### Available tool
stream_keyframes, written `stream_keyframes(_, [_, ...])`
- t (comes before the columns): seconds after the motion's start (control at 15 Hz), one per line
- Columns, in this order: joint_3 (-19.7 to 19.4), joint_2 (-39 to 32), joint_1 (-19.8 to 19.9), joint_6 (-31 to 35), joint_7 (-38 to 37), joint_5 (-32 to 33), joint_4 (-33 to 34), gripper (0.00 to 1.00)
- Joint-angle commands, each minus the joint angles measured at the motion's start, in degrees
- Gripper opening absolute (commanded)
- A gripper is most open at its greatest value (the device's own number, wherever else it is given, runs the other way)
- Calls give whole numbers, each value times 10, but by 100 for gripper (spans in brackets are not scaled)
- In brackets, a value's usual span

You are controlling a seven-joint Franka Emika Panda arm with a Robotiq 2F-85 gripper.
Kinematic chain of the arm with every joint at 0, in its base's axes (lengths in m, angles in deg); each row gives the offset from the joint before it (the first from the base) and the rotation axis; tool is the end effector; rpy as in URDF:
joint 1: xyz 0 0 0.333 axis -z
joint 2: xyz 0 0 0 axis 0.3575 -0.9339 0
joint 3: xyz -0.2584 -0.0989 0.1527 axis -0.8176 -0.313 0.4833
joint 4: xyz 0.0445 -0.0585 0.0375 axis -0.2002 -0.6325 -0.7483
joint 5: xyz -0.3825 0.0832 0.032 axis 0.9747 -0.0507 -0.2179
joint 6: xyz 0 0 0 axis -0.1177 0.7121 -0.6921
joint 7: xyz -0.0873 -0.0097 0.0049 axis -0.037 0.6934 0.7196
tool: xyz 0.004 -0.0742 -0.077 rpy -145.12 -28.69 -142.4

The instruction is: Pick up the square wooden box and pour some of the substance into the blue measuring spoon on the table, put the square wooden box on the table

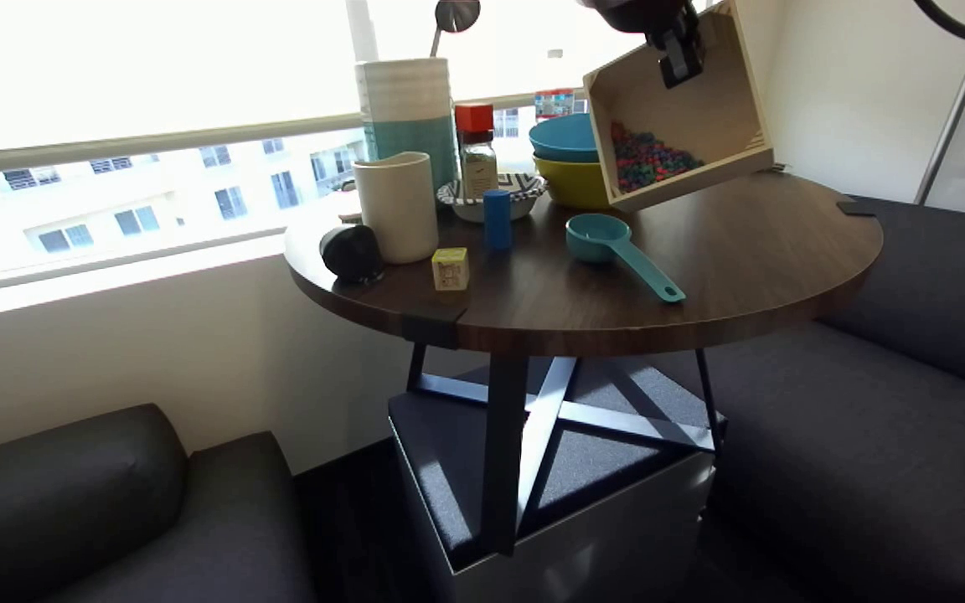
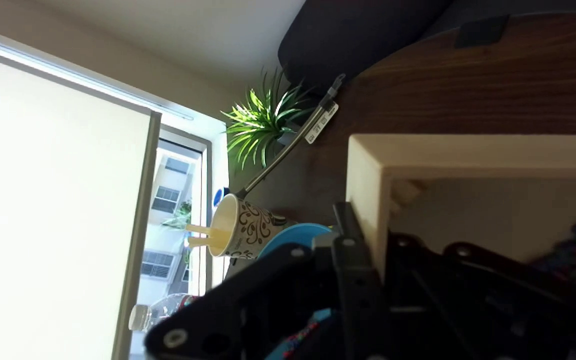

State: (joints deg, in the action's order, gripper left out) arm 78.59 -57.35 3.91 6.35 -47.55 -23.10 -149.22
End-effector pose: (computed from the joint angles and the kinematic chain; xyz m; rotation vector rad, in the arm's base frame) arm 0.4440 0.2082 0.4636 1.7953 0.6776 -0.0975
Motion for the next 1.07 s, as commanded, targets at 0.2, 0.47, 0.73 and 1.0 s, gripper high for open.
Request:
stream_keyframes(0.2, [7, -37, -17, -45, -14, 43, 32, 2])
stream_keyframes(0.47, [7, -48, -23, -55, -14, 54, 39, 2])
stream_keyframes(0.73, [9, -58, -29, -61, -10, 70, 39, 2])
stream_keyframes(1.0, [11, -68, -35, -68, -10, 92, 40, 2])
